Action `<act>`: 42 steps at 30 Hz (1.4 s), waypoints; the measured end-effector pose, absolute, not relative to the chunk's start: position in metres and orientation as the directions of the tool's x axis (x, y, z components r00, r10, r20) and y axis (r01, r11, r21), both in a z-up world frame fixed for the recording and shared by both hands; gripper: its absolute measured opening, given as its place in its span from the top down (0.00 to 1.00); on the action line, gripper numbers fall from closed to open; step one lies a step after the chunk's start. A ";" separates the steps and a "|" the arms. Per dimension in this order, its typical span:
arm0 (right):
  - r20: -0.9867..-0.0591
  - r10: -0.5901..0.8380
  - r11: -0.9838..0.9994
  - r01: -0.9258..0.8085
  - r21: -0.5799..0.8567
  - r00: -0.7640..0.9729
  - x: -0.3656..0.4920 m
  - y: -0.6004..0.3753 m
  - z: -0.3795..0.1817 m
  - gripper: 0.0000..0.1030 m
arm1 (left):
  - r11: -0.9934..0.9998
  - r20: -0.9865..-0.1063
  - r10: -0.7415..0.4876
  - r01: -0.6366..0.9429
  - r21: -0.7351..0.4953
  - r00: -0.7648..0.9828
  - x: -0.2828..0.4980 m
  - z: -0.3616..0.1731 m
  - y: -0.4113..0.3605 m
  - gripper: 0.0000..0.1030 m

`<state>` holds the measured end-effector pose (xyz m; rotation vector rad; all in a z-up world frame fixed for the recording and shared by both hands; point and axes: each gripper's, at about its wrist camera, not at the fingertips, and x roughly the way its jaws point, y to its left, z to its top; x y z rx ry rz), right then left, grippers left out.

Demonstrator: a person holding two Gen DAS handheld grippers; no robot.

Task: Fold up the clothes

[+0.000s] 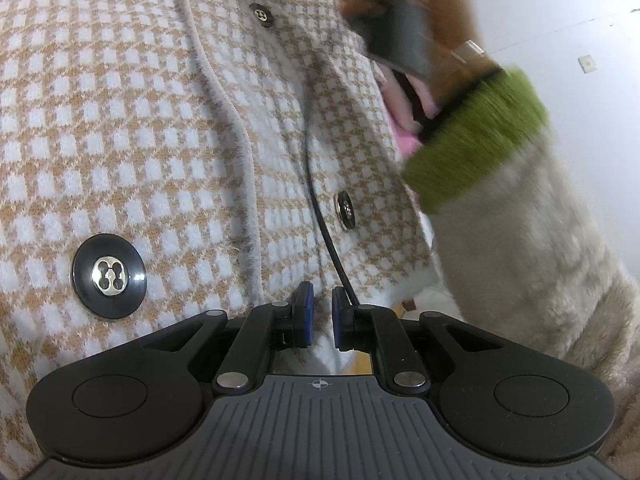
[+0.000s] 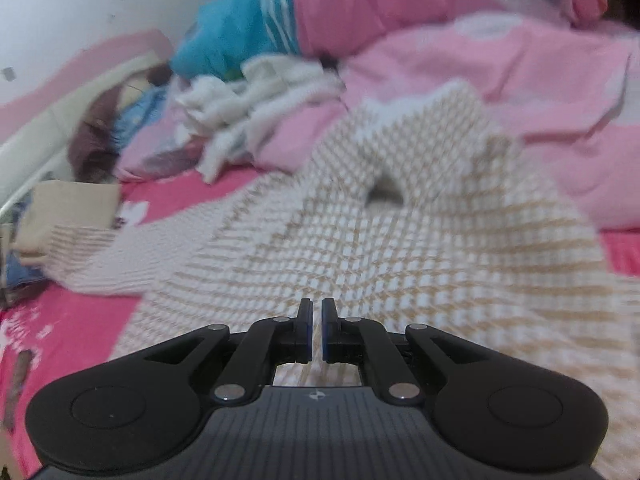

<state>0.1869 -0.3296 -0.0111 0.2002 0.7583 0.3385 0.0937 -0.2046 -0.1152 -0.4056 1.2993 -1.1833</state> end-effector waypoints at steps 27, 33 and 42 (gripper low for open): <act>-0.607 0.296 0.939 -0.108 0.326 0.738 0.088 -0.384 0.023 0.96 | 0.434 -0.481 -0.875 0.519 -0.737 0.049 0.117 -0.073 -0.162 0.88; -0.608 0.165 0.970 -0.015 0.244 0.776 0.152 -0.400 0.035 0.60 | 0.512 -0.543 -0.835 0.488 -0.707 0.090 0.135 -0.097 -0.175 0.88; -0.712 0.016 1.000 -0.028 -0.005 0.702 0.275 -0.401 -0.008 0.40 | 0.439 -0.448 -0.889 0.446 -0.780 0.094 0.135 -0.119 -0.152 0.95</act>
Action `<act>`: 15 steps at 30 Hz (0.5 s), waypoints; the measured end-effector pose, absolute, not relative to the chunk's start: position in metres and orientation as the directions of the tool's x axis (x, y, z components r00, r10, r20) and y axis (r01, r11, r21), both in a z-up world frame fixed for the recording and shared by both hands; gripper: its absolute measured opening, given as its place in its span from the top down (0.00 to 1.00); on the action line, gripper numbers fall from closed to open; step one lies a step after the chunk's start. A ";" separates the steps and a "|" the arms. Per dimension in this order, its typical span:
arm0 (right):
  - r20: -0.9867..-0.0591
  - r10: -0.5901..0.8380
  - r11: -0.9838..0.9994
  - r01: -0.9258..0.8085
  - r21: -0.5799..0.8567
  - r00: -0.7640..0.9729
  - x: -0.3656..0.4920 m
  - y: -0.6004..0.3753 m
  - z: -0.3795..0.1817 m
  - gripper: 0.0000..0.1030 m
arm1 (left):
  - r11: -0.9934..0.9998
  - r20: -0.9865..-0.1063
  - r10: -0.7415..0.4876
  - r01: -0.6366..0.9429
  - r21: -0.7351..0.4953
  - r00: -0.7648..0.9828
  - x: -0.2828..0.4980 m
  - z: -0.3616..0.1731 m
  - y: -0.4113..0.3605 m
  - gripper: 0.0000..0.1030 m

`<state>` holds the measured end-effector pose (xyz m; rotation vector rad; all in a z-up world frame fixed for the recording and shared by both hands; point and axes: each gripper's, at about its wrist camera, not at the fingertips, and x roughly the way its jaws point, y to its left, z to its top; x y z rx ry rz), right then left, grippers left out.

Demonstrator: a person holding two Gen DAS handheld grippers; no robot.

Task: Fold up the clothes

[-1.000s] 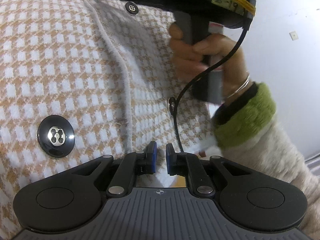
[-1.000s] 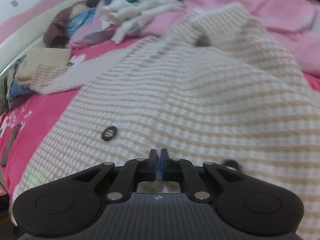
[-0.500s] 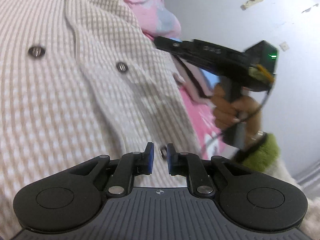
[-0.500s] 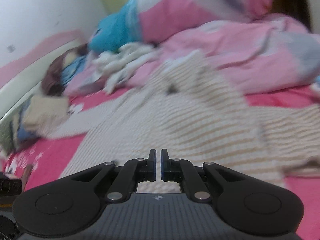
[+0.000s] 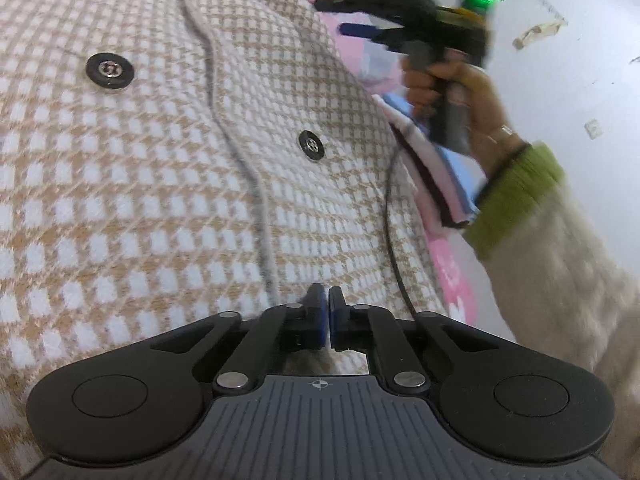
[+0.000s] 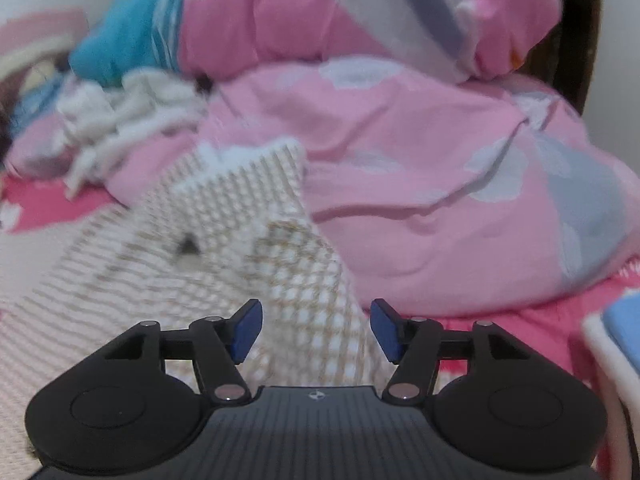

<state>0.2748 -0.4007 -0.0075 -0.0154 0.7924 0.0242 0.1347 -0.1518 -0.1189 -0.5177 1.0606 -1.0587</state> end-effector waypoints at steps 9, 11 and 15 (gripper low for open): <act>-0.644 0.012 0.993 0.068 0.098 0.765 0.296 -0.440 -0.032 0.90 | 0.416 -0.418 -0.902 0.479 -0.773 0.110 0.121 -0.109 -0.137 0.95; -0.644 0.009 0.982 0.115 0.149 0.765 0.303 -0.455 -0.046 0.89 | 0.414 -0.415 -0.903 0.480 -0.774 0.110 0.119 -0.109 -0.132 0.95; -0.656 -0.018 0.971 0.170 0.169 0.755 0.303 -0.469 -0.052 0.57 | 0.411 -0.413 -0.904 0.480 -0.775 0.109 0.120 -0.110 -0.139 0.95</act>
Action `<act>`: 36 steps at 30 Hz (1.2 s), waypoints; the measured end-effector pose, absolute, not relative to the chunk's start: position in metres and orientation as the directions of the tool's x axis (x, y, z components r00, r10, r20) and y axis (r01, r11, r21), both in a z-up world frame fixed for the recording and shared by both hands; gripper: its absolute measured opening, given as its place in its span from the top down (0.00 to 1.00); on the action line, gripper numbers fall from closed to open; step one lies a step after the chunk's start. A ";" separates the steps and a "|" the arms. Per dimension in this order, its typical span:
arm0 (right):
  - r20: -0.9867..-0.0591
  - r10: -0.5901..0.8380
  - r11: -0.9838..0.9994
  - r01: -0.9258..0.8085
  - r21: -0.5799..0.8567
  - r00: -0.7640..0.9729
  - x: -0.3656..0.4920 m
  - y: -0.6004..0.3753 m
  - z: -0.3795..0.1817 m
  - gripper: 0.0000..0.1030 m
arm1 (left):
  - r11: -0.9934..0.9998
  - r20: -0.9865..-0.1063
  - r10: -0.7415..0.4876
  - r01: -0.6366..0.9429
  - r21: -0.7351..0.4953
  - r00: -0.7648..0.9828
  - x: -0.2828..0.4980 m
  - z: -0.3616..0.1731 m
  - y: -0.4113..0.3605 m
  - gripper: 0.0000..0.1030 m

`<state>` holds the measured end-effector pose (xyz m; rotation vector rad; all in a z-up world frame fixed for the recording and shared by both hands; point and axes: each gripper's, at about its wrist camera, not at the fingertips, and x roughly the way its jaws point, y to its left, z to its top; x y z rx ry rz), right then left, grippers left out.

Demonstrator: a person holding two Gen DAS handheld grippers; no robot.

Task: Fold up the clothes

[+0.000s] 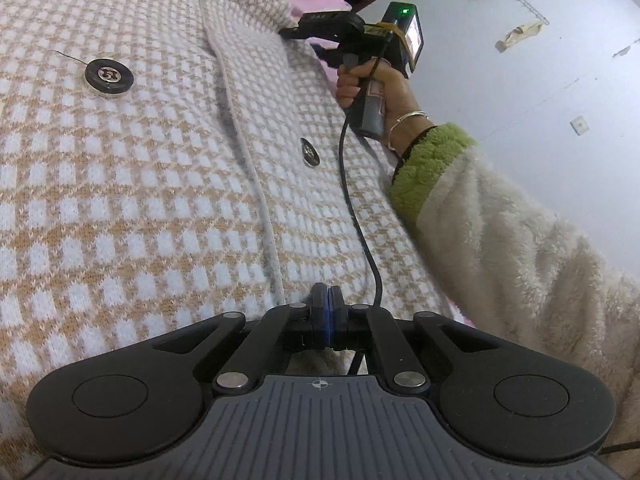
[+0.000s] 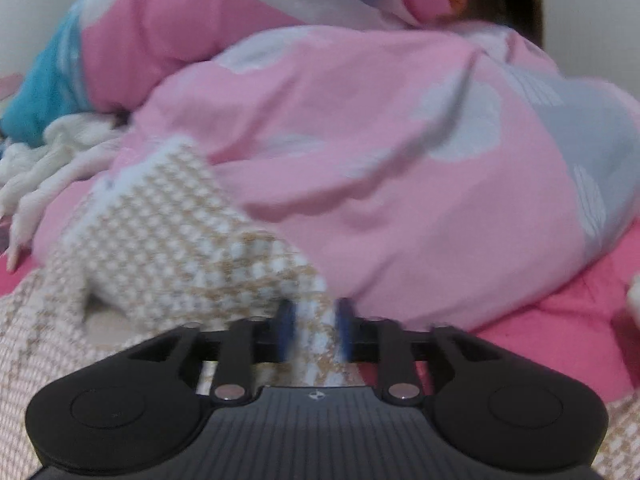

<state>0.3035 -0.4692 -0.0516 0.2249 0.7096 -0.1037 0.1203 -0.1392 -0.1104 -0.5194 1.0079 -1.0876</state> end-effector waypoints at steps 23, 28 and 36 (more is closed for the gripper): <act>-0.700 0.321 0.913 -0.014 0.407 0.638 0.413 -0.460 -0.035 0.23 | 0.337 -0.343 -0.936 0.481 -0.809 0.080 0.133 -0.127 -0.127 0.96; -0.703 0.289 0.932 -0.024 0.361 0.650 0.413 -0.447 -0.032 0.39 | 0.335 -0.340 -0.937 0.482 -0.810 0.080 0.131 -0.129 -0.129 0.96; -0.495 0.039 0.942 -0.197 -0.272 0.868 0.320 -0.336 0.003 0.86 | 0.335 -0.340 -0.937 0.481 -0.810 0.081 0.130 -0.129 -0.131 0.96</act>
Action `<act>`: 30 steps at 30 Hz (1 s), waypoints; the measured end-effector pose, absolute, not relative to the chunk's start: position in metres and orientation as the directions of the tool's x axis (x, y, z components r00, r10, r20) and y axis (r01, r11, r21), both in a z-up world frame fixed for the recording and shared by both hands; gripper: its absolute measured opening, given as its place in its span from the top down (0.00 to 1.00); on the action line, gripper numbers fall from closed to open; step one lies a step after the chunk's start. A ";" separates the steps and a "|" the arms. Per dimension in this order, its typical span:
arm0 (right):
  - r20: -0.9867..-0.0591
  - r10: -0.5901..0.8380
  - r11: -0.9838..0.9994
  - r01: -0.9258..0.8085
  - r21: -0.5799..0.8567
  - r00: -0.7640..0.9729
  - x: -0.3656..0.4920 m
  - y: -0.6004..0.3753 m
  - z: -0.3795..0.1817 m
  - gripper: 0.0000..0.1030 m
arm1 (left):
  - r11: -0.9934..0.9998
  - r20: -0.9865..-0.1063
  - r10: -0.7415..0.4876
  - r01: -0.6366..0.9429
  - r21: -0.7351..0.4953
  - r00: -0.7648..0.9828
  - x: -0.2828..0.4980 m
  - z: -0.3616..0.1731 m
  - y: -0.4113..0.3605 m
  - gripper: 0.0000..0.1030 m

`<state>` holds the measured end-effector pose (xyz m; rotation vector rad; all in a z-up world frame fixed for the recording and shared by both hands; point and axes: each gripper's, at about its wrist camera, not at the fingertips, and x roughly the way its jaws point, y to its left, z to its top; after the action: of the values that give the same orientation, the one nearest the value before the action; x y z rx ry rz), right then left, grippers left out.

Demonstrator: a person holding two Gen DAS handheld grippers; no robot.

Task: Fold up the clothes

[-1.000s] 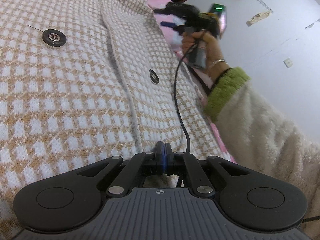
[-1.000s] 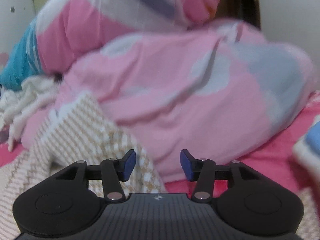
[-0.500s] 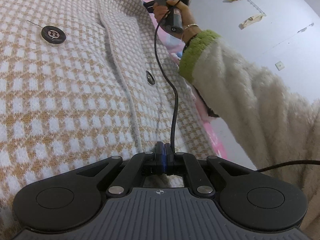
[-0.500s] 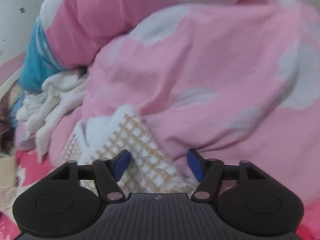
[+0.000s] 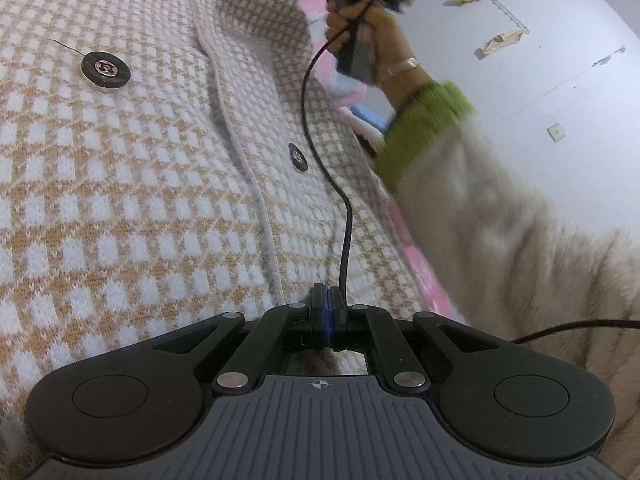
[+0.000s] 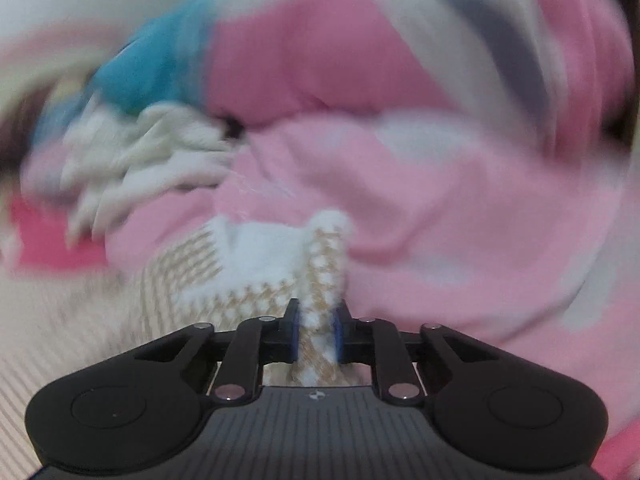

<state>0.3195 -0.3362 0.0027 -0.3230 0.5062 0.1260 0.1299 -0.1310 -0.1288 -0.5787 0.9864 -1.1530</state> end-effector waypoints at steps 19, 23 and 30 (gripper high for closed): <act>-0.282 -0.218 0.866 0.052 -0.497 0.934 0.364 -0.337 -0.033 0.91 | 0.342 -0.345 -0.935 0.488 -0.803 0.088 0.128 -0.129 -0.135 0.96; -0.373 -0.222 0.929 0.079 -0.362 0.901 0.391 -0.361 -0.045 0.96 | 0.343 -0.345 -0.934 0.489 -0.802 0.090 0.128 -0.129 -0.137 0.96; -0.380 -0.173 0.980 0.120 -0.158 0.909 0.363 -0.393 -0.015 0.70 | 0.339 -0.341 -0.936 0.489 -0.804 0.089 0.129 -0.130 -0.138 0.96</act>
<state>0.3630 -0.3927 -0.0150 -0.1322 0.4038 -0.1517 0.1291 -0.1378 -0.1297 -0.5717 0.9757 -1.1505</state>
